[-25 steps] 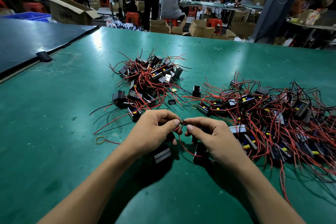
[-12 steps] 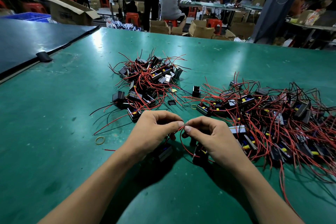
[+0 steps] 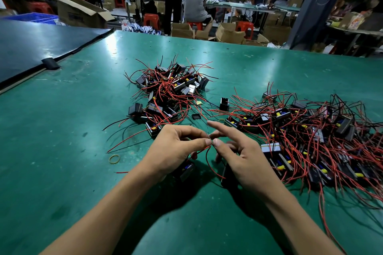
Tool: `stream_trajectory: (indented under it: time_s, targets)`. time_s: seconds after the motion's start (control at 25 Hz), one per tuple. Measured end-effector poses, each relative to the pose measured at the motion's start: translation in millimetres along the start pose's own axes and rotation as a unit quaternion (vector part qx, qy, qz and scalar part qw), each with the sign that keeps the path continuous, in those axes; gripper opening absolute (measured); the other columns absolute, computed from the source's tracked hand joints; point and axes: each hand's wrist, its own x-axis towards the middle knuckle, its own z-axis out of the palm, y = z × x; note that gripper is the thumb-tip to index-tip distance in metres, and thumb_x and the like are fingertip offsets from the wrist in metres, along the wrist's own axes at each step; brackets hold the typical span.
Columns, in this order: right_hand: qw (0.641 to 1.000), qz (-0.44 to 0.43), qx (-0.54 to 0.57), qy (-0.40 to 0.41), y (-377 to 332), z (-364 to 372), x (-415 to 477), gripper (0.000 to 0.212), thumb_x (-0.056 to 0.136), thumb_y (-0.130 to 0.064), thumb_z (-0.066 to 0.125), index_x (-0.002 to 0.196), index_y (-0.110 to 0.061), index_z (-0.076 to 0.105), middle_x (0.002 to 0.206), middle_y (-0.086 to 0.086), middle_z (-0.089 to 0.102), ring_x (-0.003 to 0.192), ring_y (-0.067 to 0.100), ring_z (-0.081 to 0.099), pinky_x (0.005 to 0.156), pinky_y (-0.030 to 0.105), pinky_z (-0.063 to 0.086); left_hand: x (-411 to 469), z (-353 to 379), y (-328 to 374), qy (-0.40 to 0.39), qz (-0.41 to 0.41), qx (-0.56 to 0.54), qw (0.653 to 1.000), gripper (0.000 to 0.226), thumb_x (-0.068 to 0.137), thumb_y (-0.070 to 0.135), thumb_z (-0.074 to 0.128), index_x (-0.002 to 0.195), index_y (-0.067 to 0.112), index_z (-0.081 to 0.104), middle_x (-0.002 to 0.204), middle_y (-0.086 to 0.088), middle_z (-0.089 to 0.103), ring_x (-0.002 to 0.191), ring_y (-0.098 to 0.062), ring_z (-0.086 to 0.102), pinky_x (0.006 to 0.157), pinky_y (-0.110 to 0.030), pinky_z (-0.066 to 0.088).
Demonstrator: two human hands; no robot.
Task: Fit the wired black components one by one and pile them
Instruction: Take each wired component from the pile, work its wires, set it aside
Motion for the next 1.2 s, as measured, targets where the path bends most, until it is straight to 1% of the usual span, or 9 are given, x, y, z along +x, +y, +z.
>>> stream_trajectory:
  time_s: [0.16, 0.28, 0.36, 0.52, 0.64, 0.88, 1.0, 1.04, 1.2]
  targets:
    - [0.999, -0.009, 0.015, -0.033, 1.3, -2.2, 0.6, 0.046, 0.101, -0.012, 0.057, 0.133, -0.044, 0.058, 0.114, -0.010, 0.062, 0.074, 0.022, 0.063, 0.075, 0.018, 0.051, -0.7, -3.1, 1.6, -0.029, 0.003, 0.004, 1.000, 0.006, 0.079, 0.014, 0.078, 0.084, 0.011, 0.077, 0.067, -0.004, 0.066, 0.060, -0.014, 0.053, 0.060, -0.026, 0.043]
    - [0.997, 0.017, 0.046, -0.062, 1.4, -4.5, 1.3, 0.047, 0.100, -0.014, 0.056, 0.134, -0.047, 0.057, 0.114, -0.014, 0.063, 0.077, 0.015, 0.062, 0.079, 0.022, 0.052, -1.3, -4.6, 2.4, -0.041, -0.005, 0.010, 0.999, 0.007, 0.079, 0.016, 0.078, 0.085, 0.012, 0.077, 0.069, -0.013, 0.065, 0.062, -0.018, 0.052, 0.064, -0.031, 0.040]
    - [0.996, 0.021, 0.062, -0.068, 0.9, -5.8, 2.0, 0.037, 0.098, -0.017, 0.059, 0.126, -0.041, 0.063, 0.109, -0.012, 0.066, 0.076, 0.011, 0.063, 0.076, 0.021, 0.050, -1.5, -4.6, 2.6, -0.045, -0.011, 0.013, 0.999, 0.006, 0.080, 0.016, 0.078, 0.084, 0.013, 0.077, 0.072, -0.019, 0.065, 0.064, -0.020, 0.051, 0.066, -0.034, 0.038]
    - [0.995, 0.031, 0.092, -0.018, 2.4, -6.8, 2.6, 0.019, 0.092, -0.011, 0.070, 0.101, -0.028, 0.068, 0.093, -0.006, 0.071, 0.073, 0.011, 0.060, 0.072, 0.027, 0.051, -1.8, -2.3, 1.6, -0.033, -0.009, 0.010, 0.999, 0.006, 0.080, 0.016, 0.078, 0.083, 0.011, 0.077, 0.068, -0.008, 0.066, 0.062, -0.016, 0.052, 0.064, -0.031, 0.040]
    - [0.995, 0.029, 0.099, 0.005, 3.2, -7.1, 2.9, 0.011, 0.085, -0.012, 0.076, 0.087, -0.022, 0.071, 0.079, -0.006, 0.070, 0.070, 0.008, 0.059, 0.069, 0.020, 0.050, -0.3, -1.7, 0.0, -0.014, -0.020, -0.002, 1.000, 0.005, 0.078, 0.015, 0.079, 0.081, 0.011, 0.077, 0.071, -0.007, 0.068, 0.067, -0.019, 0.054, 0.066, -0.033, 0.042]
    - [0.998, 0.001, 0.054, -0.022, 1.8, -8.4, 2.0, 0.017, 0.087, -0.012, 0.075, 0.092, -0.028, 0.077, 0.082, -0.009, 0.070, 0.068, 0.008, 0.054, 0.066, 0.021, 0.043, -0.1, -3.3, 0.7, -0.034, -0.028, 0.020, 0.999, 0.006, 0.078, 0.014, 0.080, 0.082, 0.010, 0.077, 0.068, -0.011, 0.064, 0.065, -0.019, 0.048, 0.063, -0.029, 0.036]
    - [0.998, -0.013, 0.043, -0.035, 0.8, -7.5, 1.7, 0.018, 0.090, -0.016, 0.069, 0.099, -0.029, 0.079, 0.096, -0.003, 0.069, 0.085, 0.029, 0.061, 0.076, 0.038, 0.048, -1.1, -4.2, 1.1, -0.056, -0.029, 0.029, 0.998, 0.014, 0.072, 0.024, 0.079, 0.083, 0.014, 0.078, 0.068, -0.012, 0.059, 0.065, -0.019, 0.044, 0.063, -0.031, 0.033]
    - [0.998, -0.010, 0.036, -0.041, 1.0, -7.4, 1.7, 0.019, 0.091, -0.016, 0.068, 0.103, -0.028, 0.078, 0.098, -0.001, 0.068, 0.089, 0.033, 0.061, 0.079, 0.039, 0.049, -1.3, -4.4, 1.4, -0.061, -0.028, 0.025, 0.997, 0.014, 0.073, 0.022, 0.080, 0.084, 0.014, 0.078, 0.069, -0.012, 0.059, 0.067, -0.019, 0.044, 0.065, -0.033, 0.033]
    - [0.999, -0.018, -0.005, -0.028, 0.1, -7.6, 1.4, 0.020, 0.091, -0.022, 0.068, 0.107, -0.029, 0.077, 0.097, -0.001, 0.064, 0.083, 0.027, 0.060, 0.074, 0.028, 0.049, -1.9, -4.9, 2.0, -0.060, -0.028, 0.023, 0.998, 0.006, 0.082, 0.016, 0.077, 0.081, 0.010, 0.076, 0.069, -0.012, 0.060, 0.067, -0.019, 0.043, 0.065, -0.034, 0.032]
